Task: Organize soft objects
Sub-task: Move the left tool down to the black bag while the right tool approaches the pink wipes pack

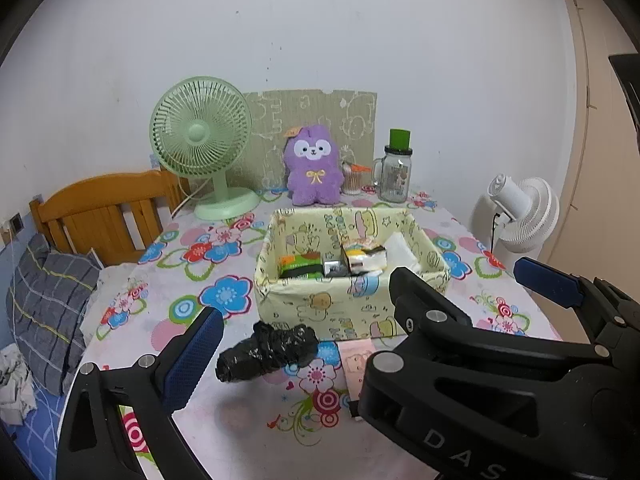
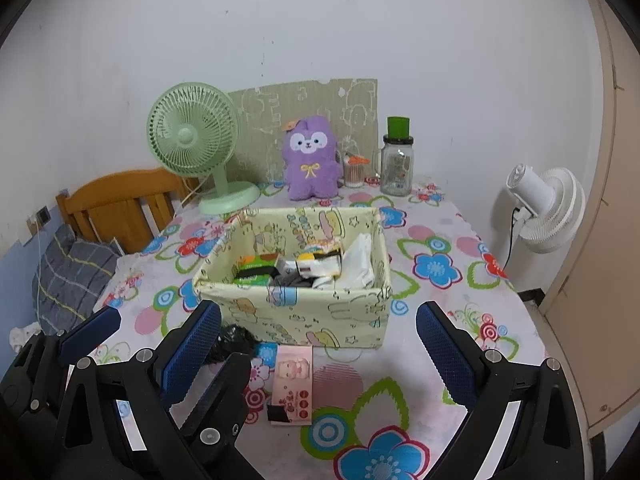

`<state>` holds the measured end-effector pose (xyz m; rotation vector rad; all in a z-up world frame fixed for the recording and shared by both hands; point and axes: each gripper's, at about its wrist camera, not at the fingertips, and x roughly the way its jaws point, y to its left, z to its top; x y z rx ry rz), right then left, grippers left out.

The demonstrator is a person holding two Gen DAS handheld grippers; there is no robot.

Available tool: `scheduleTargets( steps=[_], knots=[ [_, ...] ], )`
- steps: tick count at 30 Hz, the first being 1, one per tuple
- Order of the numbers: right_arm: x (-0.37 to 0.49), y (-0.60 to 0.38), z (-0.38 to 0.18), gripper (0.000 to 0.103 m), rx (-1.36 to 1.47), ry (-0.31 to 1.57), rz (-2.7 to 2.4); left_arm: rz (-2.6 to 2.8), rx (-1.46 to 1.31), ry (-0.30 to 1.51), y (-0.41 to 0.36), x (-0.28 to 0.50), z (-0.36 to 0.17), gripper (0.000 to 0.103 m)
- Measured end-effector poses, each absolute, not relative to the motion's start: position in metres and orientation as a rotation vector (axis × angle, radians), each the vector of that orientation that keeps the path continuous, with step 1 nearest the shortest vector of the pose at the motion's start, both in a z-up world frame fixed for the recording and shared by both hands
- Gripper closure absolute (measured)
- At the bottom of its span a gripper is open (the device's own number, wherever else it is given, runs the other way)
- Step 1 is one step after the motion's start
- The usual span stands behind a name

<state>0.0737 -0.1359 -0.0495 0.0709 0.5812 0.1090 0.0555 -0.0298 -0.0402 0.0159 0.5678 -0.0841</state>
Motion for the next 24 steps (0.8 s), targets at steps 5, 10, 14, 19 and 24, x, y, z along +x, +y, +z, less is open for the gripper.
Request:
scheduleTargets(
  steps=[5,10,14,19,24],
  knots=[
    [0.076,-0.133,-0.062,0.004,0.072,0.604,0.108,-0.094,0.013,0.589,-0.027,0.057,-0.052,0.002],
    [0.078,-0.128,-0.071,0.004,0.065,0.623,0.106,-0.108,0.006,0.611,-0.024,0.058,-0.063,0.002],
    [0.081,-0.126,-0.077,0.004,0.066,0.635,0.109,-0.114,0.0,0.622,-0.022,0.06,-0.068,0.002],
    [0.086,-0.122,-0.088,0.004,0.07,0.663,0.116,-0.12,-0.001,0.638,-0.018,0.063,-0.076,0.002],
    [0.092,-0.118,-0.097,0.004,0.071,0.69,0.118,-0.124,-0.002,0.662,-0.013,0.067,-0.086,0.002]
  ],
)
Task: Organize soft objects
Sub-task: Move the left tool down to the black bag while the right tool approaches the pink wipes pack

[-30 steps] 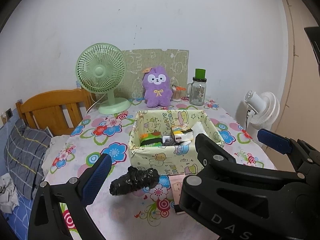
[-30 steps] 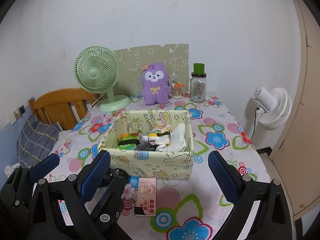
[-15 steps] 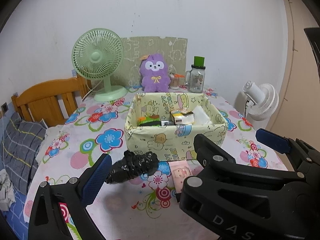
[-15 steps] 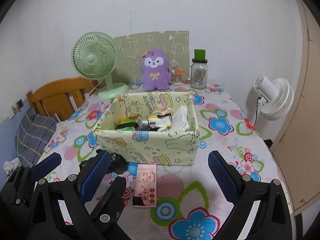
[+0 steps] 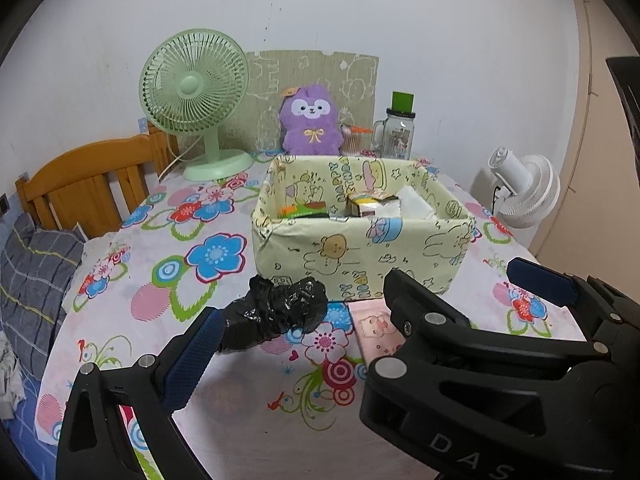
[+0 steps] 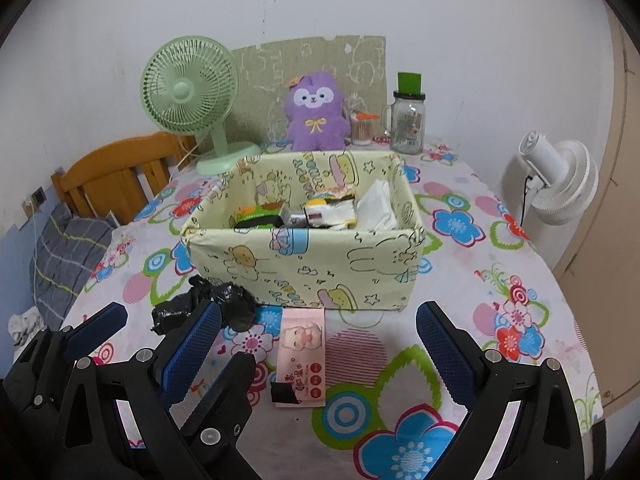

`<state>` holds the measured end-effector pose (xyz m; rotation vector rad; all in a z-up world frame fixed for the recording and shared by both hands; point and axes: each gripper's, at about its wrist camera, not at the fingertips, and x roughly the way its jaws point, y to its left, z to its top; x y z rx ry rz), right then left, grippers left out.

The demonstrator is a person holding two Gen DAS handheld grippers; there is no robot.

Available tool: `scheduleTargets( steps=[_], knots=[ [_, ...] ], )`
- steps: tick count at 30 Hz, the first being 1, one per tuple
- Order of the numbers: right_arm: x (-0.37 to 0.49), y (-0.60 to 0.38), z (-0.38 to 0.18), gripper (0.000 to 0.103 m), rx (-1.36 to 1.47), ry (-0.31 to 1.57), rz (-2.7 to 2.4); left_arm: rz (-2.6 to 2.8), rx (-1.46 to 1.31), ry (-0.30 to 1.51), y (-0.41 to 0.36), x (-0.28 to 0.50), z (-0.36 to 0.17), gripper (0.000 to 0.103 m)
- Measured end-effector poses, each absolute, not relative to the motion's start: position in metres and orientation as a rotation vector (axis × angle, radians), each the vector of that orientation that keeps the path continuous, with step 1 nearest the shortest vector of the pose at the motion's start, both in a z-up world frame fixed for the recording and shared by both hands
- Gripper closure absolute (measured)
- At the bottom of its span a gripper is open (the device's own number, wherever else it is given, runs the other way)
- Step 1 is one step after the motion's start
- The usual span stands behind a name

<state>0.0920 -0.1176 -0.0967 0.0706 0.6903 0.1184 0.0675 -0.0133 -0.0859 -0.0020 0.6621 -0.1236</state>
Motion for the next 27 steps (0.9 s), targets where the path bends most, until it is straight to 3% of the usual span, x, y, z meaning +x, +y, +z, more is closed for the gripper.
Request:
scheduleTargets(
  steps=[27],
  knots=[
    [0.129,-0.098,-0.123,0.004,0.068,0.782,0.136,-0.145,0.042,0.737,0.005,0.103,-0.111,0.002]
  ],
)
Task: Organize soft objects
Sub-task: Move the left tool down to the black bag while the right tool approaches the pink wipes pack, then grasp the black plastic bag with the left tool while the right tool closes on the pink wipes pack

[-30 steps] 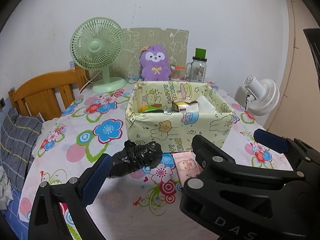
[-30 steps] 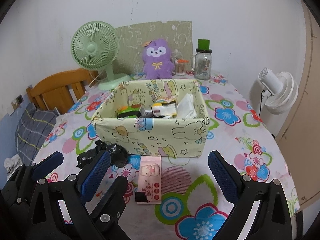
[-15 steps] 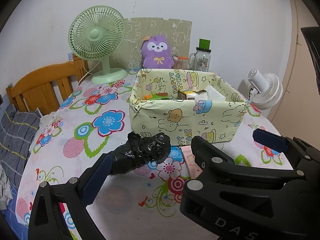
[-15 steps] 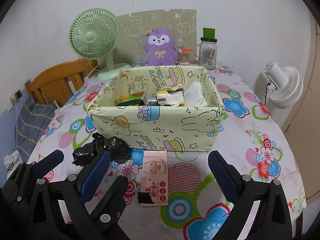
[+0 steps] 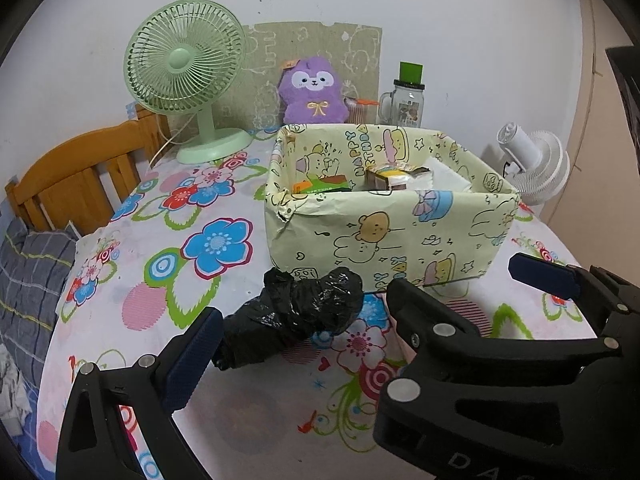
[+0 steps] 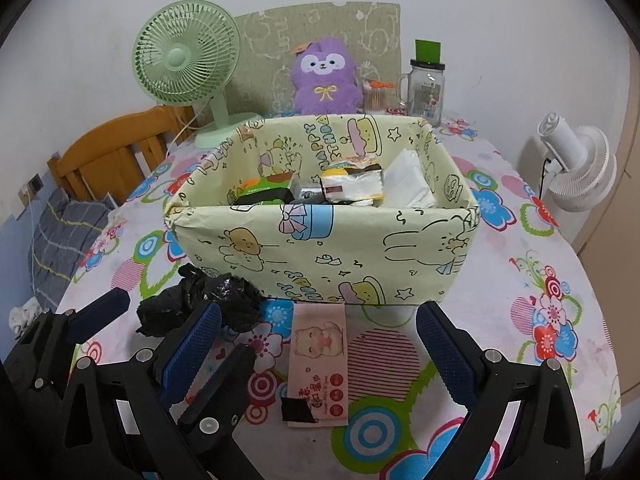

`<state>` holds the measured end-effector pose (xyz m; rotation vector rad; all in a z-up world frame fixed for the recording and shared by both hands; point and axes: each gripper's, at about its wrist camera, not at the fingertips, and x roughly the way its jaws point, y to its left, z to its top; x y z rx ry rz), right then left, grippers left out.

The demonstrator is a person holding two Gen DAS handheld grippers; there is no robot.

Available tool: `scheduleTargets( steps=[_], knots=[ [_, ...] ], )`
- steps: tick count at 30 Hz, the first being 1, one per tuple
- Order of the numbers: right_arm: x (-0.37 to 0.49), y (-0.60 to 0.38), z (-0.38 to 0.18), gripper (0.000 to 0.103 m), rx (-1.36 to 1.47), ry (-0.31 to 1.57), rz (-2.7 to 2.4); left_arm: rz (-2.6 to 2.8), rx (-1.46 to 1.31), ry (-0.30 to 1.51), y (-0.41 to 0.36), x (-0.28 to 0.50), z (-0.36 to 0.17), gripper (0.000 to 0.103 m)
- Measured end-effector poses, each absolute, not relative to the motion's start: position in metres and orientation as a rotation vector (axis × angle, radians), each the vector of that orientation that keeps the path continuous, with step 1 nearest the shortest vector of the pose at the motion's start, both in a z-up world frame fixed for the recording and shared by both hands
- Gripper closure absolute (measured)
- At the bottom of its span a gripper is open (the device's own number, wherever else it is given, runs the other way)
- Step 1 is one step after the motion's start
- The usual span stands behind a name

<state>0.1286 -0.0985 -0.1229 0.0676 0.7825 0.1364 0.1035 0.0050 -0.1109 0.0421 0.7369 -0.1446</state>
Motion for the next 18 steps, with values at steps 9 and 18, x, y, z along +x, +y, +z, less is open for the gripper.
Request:
scheduleTargets(
  steps=[9,18],
  knots=[
    [0.143,-0.099,-0.137,0.004,0.069,0.831,0.125,-0.158,0.077,0.759,0.004,0.117,-0.122,0.002],
    [0.154,-0.099,-0.148,0.004,0.085,0.865,0.123,-0.145,0.081,0.795,0.006,0.131,-0.135,0.002]
  ],
)
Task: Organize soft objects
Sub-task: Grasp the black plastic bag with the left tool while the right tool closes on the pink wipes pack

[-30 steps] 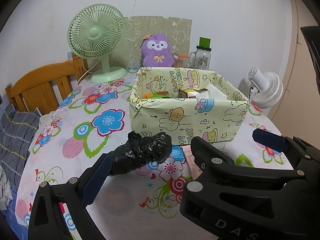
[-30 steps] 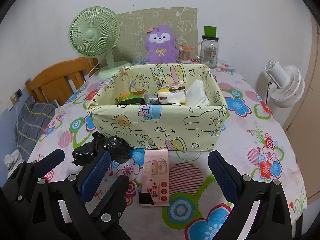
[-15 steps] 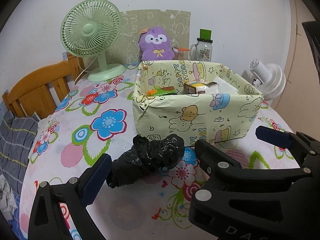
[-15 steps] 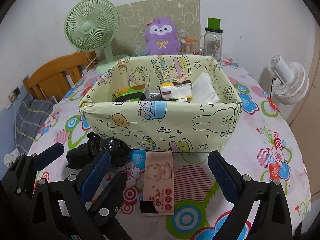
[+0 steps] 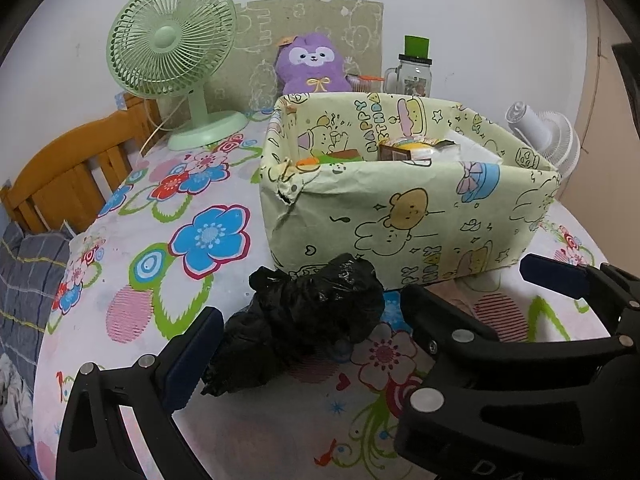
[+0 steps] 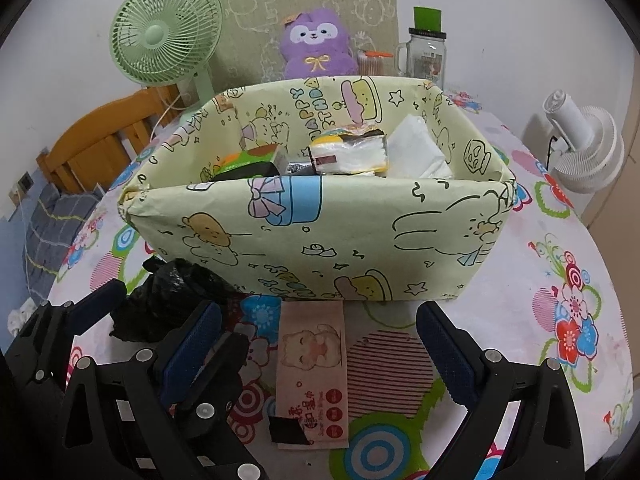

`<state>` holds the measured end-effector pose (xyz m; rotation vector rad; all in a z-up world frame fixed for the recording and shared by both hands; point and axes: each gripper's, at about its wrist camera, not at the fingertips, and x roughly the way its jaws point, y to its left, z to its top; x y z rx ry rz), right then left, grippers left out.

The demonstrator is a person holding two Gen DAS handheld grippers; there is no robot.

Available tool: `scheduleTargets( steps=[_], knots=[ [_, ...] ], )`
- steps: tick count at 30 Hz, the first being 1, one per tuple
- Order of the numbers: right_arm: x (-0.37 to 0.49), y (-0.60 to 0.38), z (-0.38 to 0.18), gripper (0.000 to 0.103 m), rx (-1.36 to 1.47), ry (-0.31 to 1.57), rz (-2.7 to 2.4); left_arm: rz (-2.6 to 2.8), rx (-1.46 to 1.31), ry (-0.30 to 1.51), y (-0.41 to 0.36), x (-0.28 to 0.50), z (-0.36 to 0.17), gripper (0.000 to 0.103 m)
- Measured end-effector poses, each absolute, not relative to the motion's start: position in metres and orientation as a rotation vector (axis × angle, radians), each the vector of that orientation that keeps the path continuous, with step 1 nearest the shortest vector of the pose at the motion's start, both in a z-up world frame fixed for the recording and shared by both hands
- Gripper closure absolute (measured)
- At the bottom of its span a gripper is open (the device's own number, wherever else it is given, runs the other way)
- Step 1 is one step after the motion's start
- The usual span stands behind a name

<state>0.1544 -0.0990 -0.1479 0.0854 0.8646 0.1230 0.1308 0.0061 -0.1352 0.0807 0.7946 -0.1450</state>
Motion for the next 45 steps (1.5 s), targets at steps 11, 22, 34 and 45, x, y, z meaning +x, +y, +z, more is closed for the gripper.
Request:
scheduleTargets(
  steps=[11,22,34,45],
  knots=[
    [0.164,-0.1,-0.155,0.004,0.093,0.894,0.122,-0.159,0.074,0.826,0.002,0.145,-0.144,0.002],
    [0.164,-0.095,-0.16,0.004,0.083,0.906,0.131,-0.151,0.024,0.888,0.011,0.147,-0.153,0.041],
    [0.15,-0.096,-0.16,0.003,0.065,0.907,0.133,-0.15,0.01,0.875,0.007,0.123,-0.148,0.053],
    [0.137,-0.104,-0.163,0.004,0.064,0.917,0.129,-0.099,0.029,0.88,-0.001,0.105,-0.149,0.053]
  ],
)
